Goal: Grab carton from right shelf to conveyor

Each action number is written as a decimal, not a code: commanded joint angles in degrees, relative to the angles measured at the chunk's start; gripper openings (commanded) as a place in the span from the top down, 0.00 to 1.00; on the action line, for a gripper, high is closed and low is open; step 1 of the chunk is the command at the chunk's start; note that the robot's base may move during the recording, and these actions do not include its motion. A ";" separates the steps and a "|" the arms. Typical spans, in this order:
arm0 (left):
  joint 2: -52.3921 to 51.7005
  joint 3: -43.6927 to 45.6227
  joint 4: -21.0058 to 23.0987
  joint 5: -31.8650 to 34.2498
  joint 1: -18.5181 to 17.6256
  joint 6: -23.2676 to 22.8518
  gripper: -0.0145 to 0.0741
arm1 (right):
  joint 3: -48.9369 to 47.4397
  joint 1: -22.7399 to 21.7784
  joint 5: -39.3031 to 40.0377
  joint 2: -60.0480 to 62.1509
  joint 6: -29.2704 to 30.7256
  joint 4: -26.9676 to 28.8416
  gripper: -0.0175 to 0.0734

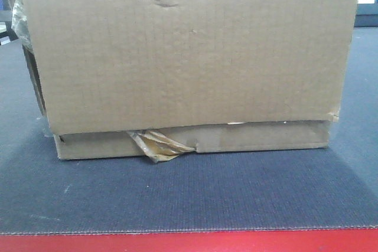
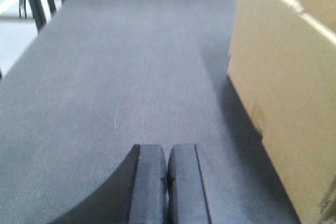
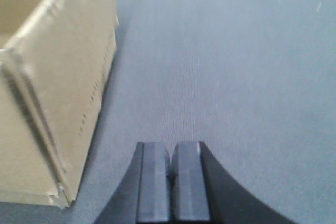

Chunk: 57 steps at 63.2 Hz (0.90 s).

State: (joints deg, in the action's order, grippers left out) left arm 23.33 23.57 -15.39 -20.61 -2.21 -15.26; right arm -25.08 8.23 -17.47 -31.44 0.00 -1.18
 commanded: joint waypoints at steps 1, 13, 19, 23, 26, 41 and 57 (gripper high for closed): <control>-5.17 -1.92 0.19 2.41 0.23 0.01 0.83 | 3.19 -0.35 3.48 7.09 0.00 -0.26 0.88; -11.84 -2.33 -0.14 5.73 0.23 0.01 0.83 | 4.87 -0.35 3.17 18.78 0.00 -0.17 0.88; -13.56 -2.33 -0.14 6.12 0.23 0.01 0.83 | 4.87 -0.35 3.52 22.73 0.00 -0.17 0.88; -13.94 -2.33 -0.14 6.12 0.23 0.01 0.83 | 4.87 -0.35 3.97 24.27 0.00 -0.17 0.88; -13.94 -2.33 -0.14 6.12 0.23 0.01 0.83 | 4.87 -0.35 4.28 24.76 0.00 -0.17 0.88; -13.94 -2.33 -0.14 6.12 0.23 0.01 0.83 | 4.87 -0.35 4.56 24.87 0.00 -0.17 0.88; -13.94 -2.33 -0.14 6.12 0.23 0.01 0.83 | 4.87 -0.35 4.56 24.87 0.00 -0.17 0.88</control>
State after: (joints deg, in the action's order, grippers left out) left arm 9.78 21.34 -15.27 -15.92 -2.16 -15.26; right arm -20.37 8.23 -14.41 -6.89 0.00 -1.18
